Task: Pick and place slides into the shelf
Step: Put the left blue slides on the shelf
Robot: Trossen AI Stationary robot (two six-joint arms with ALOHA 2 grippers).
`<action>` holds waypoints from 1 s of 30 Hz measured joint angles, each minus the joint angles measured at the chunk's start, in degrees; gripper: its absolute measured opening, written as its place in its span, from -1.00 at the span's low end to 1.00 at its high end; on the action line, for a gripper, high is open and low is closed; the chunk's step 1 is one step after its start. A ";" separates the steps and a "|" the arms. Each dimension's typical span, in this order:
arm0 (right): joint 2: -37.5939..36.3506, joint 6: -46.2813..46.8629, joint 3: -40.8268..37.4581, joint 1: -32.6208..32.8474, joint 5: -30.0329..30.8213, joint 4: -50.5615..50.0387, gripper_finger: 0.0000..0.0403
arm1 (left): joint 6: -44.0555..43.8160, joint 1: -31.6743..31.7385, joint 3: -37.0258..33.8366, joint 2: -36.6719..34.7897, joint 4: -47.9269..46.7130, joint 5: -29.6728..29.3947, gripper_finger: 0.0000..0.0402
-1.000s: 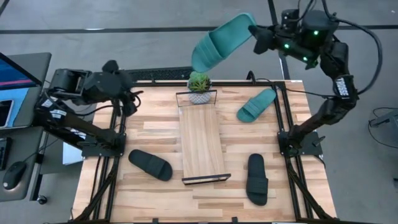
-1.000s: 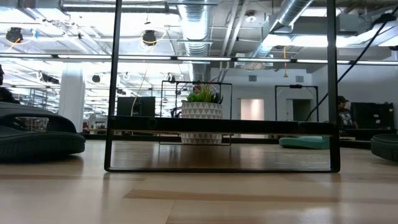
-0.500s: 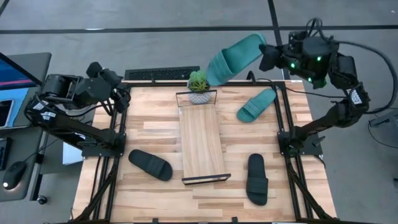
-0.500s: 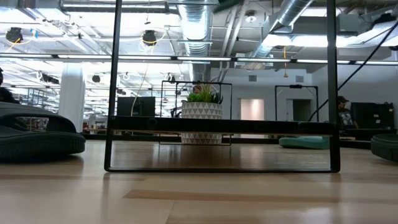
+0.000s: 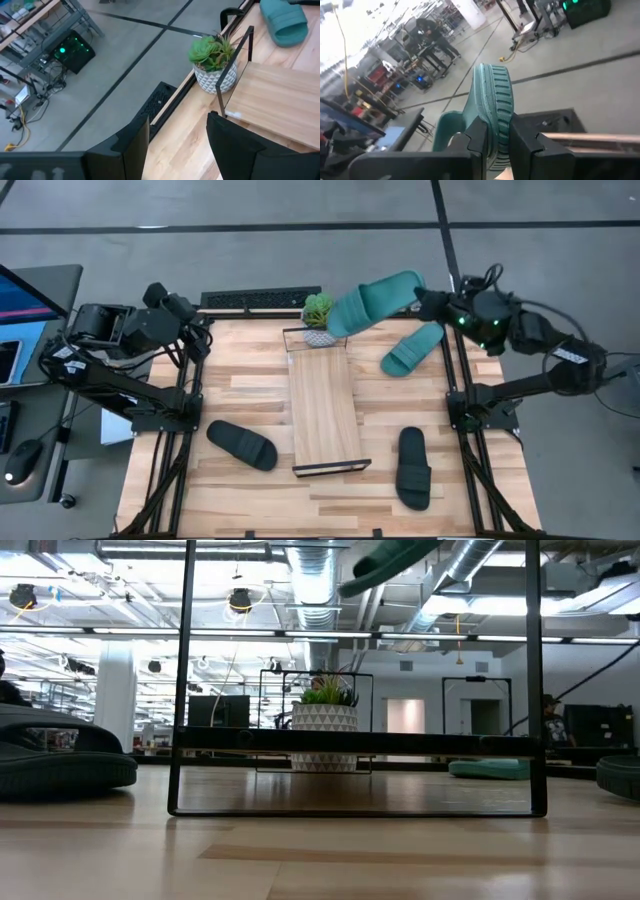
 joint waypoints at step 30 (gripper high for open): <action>-6.72 32.00 -36.69 13.67 12.27 21.09 -0.81 | 1.22 0.00 0.01 0.00 -0.15 0.39 -0.06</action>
